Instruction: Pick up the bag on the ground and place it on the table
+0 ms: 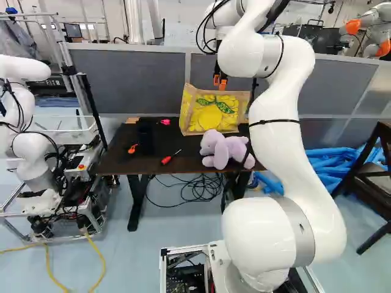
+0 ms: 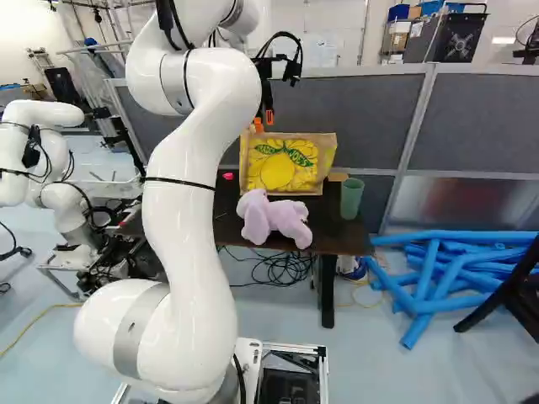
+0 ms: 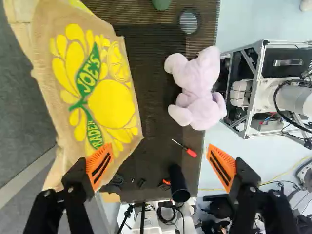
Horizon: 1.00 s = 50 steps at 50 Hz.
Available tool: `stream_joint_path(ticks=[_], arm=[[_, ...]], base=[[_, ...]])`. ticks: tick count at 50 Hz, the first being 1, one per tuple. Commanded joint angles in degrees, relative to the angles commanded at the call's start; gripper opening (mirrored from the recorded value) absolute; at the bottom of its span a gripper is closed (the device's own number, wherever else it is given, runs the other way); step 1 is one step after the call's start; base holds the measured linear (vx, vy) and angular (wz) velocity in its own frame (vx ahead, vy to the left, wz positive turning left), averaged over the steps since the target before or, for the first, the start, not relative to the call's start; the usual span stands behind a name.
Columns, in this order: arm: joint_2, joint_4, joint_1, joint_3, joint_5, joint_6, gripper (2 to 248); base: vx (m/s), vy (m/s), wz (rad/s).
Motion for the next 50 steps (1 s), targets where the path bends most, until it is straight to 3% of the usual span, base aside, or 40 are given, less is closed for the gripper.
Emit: stream_joint_path(ticks=[50], arm=[[0.0,0.0,0.0,0.0,0.0,0.0,247]], base=[[-0.268,0.001,0.008]])
